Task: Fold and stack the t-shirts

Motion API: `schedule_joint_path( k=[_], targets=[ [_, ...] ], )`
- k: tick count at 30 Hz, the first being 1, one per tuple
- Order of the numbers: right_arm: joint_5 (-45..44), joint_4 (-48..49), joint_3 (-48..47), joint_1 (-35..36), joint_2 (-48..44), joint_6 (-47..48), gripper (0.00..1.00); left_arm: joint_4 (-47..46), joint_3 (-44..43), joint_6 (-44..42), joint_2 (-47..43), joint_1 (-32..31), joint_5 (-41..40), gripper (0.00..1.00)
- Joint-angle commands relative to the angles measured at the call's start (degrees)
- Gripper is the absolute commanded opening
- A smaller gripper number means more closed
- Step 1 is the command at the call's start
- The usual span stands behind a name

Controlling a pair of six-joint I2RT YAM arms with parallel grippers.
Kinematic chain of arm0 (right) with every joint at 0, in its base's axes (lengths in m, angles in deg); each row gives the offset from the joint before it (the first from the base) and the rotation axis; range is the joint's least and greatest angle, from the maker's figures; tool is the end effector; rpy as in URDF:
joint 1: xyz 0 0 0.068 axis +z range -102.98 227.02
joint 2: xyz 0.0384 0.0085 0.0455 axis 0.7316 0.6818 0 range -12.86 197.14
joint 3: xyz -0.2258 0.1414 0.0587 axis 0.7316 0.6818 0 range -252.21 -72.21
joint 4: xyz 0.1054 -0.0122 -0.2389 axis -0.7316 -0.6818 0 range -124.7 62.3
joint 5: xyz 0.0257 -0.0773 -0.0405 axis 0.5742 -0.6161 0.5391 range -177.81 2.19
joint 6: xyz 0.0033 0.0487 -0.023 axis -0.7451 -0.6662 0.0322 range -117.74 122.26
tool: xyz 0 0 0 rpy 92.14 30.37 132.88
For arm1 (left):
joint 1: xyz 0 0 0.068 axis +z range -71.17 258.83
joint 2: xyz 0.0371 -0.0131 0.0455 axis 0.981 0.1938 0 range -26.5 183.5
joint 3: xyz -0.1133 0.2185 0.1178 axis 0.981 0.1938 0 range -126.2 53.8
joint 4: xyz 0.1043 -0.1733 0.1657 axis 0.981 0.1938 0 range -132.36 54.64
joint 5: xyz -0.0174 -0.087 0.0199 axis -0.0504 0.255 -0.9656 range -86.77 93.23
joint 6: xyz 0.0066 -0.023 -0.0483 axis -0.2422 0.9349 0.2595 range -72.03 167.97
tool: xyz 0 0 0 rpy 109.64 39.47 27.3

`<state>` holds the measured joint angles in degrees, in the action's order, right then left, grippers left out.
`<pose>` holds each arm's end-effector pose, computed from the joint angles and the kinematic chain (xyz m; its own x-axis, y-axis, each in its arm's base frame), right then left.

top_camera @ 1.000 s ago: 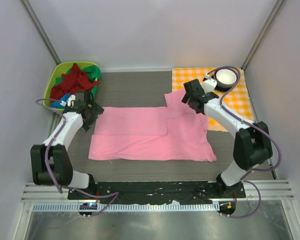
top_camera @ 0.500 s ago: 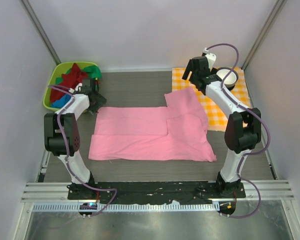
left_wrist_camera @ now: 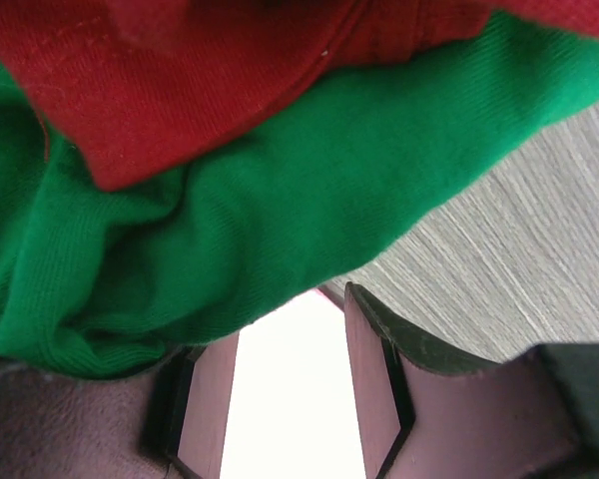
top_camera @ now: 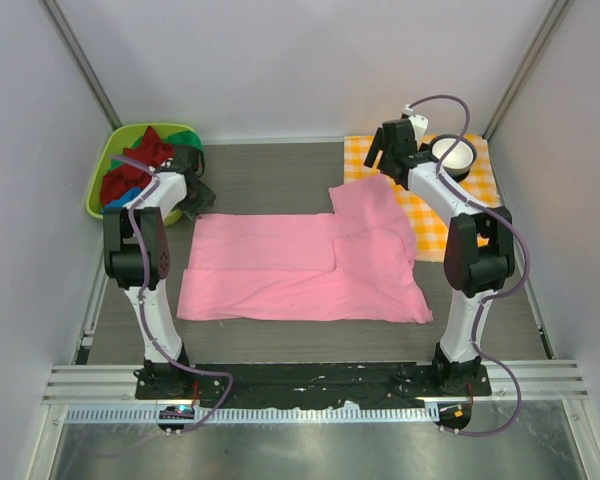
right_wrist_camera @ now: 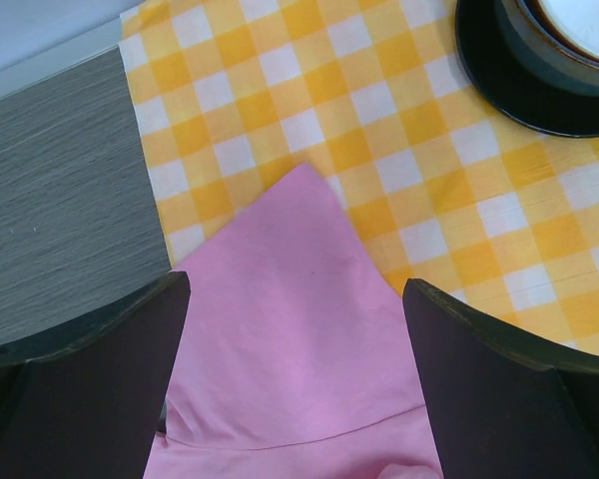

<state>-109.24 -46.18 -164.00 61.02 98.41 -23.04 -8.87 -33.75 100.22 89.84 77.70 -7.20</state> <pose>0.4409 0.0965 0.2684 -0.5164 0.2811 -0.8089 0.3041 0.9432 0.1336 0.4316 -0.0022 0.1882 -0.4905 -0.7681 -0.4116 -0.7396 0.6167 -0.2696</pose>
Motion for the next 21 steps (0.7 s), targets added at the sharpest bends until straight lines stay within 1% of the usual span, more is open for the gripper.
schedule_joint_path(
  k=[1, 6, 8, 11, 21],
  targets=[
    [0.86, 1.43, -1.99, -0.11, 0.09, 0.25, 0.94, 2.54, -3.15, -3.2, 1.79, 0.07, -4.24, 0.5],
    [1.48, 1.43, -2.52, -0.11, 1.59, 0.25, 0.94, 4.03, -4.12, -3.38, 3.28, 0.07, -5.12, 0.49],
    [1.65, 1.43, -2.69, -0.11, 1.85, 0.16, 0.94, 4.21, -4.38, -3.64, 3.81, 0.07, -5.47, 0.46],
    [2.01, 1.43, -2.96, -0.11, 2.47, -0.01, 0.94, 4.56, -5.26, -4.26, 4.6, -0.02, -6.78, 0.39],
    [1.74, 1.52, -2.43, -0.11, 2.47, 0.16, 0.94, 5.35, -5.79, -5.14, 6.62, -0.02, -9.77, 0.39]
  ],
)
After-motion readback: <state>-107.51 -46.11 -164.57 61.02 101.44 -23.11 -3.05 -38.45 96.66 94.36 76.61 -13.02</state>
